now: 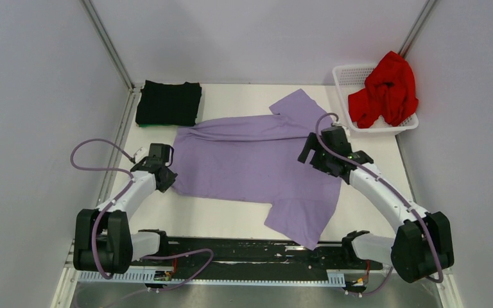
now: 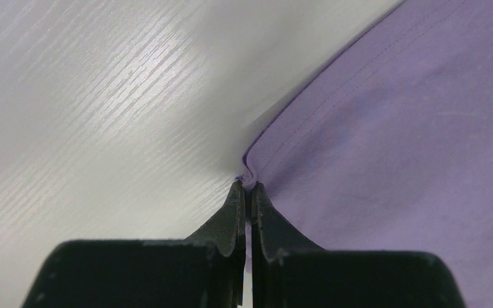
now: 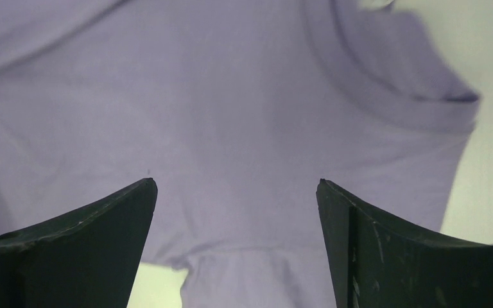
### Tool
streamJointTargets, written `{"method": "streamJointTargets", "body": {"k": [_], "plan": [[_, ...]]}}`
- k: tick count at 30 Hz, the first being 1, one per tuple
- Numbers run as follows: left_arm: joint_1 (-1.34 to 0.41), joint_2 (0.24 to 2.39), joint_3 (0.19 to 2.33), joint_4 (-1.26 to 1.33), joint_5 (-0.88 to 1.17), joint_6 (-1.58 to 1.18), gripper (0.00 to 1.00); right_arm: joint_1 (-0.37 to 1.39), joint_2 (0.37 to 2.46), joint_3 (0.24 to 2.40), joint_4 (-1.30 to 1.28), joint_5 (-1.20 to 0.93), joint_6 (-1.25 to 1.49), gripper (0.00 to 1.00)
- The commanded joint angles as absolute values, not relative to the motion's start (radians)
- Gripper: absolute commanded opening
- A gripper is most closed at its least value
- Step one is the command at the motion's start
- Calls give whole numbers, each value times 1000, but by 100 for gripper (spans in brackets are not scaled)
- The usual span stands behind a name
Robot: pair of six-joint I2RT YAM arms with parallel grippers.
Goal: Fold and stack the t-shirts
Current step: Grab the side of the flattened tshirt closest away from the robot with both arms
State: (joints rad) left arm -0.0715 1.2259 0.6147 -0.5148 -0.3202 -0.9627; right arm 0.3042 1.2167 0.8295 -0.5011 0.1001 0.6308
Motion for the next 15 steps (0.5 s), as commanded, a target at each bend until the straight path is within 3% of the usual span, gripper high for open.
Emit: {"method": "streamJointTargets", "body": {"k": [1,9,15], "plan": [[-71,1162,588,-523,-338,-947,0,495,1189,844,-783,108,702,89],[-71,1148,586,-536,-339,-926,0,808,1148,727,-1039,-58,878,76],[-72,1161,590,-535,-324,-924,0,936,1096,664,-1003,-125,951,62]]}}
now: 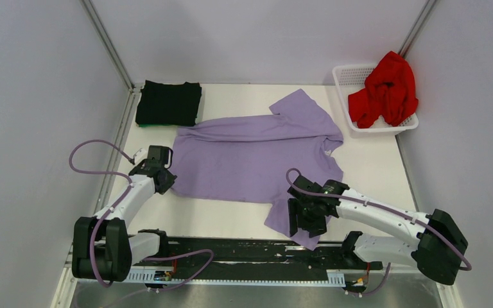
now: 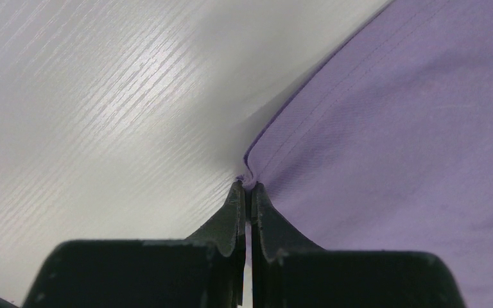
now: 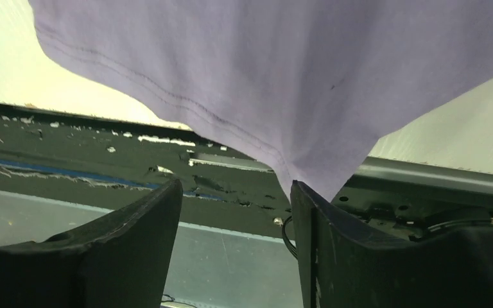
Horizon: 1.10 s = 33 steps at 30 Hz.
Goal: Fold and stack the t-shirts
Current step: Grab the side of the flattened tshirt closest away from the robot with both arms, then fold the flattened tshirt in 1/3 of the way
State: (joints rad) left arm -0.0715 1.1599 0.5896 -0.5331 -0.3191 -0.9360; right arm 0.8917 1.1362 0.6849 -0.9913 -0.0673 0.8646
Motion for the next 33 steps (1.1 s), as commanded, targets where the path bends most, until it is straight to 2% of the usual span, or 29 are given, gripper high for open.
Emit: {"method": "streamJointTargets", "body": {"k": [1,4,11,15,18,21,25,33], "plan": [[-71,1160,588,-533,-324,-924,0,941,1099,655,-980,-124,952,60],[-72,1162,589,-534,-328,-925,0,942,1128,630,-901,-125,953,55],[-71,1160,588,-539,-322,-925,0,939,1239,609,-819,-5,983,53],[-71,1158,589,-538,-308,-923,0,934,1319,611,-802,67,1009,50],[-71,1155,589,-541,-289,-924,0,933,1365,609,-799,82,1018,37],[-71,1143,586,-552,-281,-935,0,934,1363,602,-800,68,1020,18],[-71,1112,605,-643,-299,-959,0,945,1291,614,-828,-47,972,0],[-71,902,591,-929,-371,-1076,0,993,1147,611,-905,-307,891,0]]}}
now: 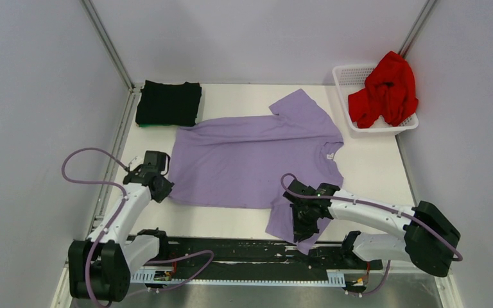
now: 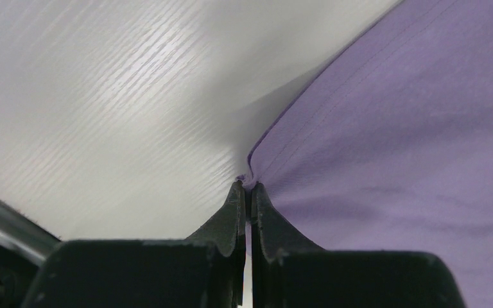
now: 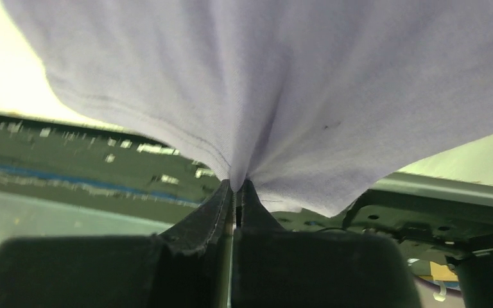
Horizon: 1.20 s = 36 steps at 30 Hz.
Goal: Fold and stack the t-shirts
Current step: Fold the flattened tshirt in 1/3 of the way
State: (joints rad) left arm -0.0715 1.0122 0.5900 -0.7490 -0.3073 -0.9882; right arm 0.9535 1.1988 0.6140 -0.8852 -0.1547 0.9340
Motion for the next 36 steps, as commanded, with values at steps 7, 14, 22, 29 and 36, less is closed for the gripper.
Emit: {"method": "streamJointTargets", "body": {"k": [7,14,22,29,36], "plan": [[-71,670,548,-1008,-341,-1150,0,1075,1097,620,-931,-444,878,0],[-71,625,567,-1008,-341,-1131,0,1061,1065,677,-964,-397,853,0],[-71,730,582,-854,-304,-1088,0,842,1078,770,-934,-317,707,0],[-71,931,635,-723,-293,-1070,0,658,1123,876,-901,-266,575,0],[-71,1085,713,-665,-334,-1059,0,504,1210,958,-883,-254,475,0]]}}
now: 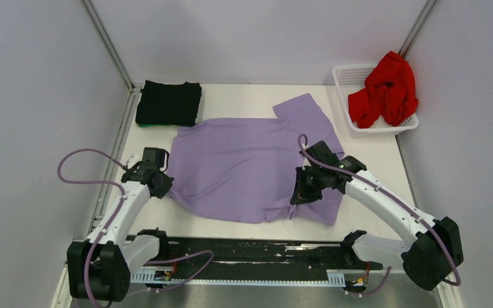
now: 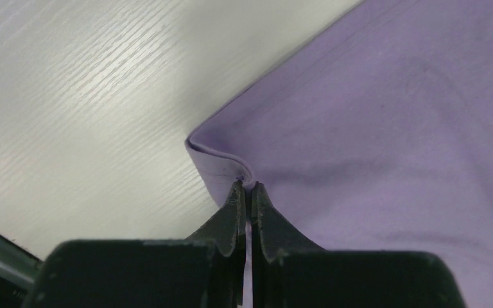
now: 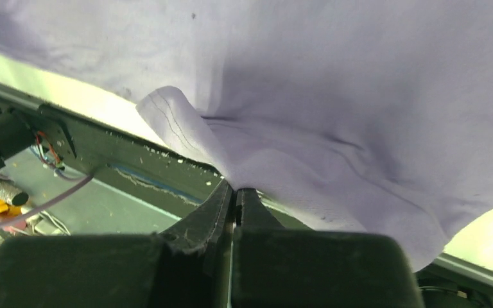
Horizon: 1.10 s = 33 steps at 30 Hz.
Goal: Fold and stack the t-shirts
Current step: Fold the flattened tshirt in 1/3 of the way
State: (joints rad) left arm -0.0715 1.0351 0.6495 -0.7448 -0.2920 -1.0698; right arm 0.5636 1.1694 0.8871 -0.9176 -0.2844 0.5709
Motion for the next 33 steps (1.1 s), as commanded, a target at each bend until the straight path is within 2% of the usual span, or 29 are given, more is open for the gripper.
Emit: {"method": "streamJointTargets", "body": {"k": [1,10,24,29,33], "plan": [[-71,1115,729,-663,-339,-1059,0,485,1221,972,-879,-247,463,0],[-71,1281,838,-627,-356,-1027,0,327,1304,1094,-799,-260,354,0],[-63,1400,922,-592,-412,-1021,0,199,1595,1318,-727,-254,201,0],[-61,1382,886,-510,-412,-1026,0,170,1672,1382,-730,-242,173,0],[-60,1318,821,-425,-380,-1005,1,169,1653,1371,-728,-257,141,0]]}}
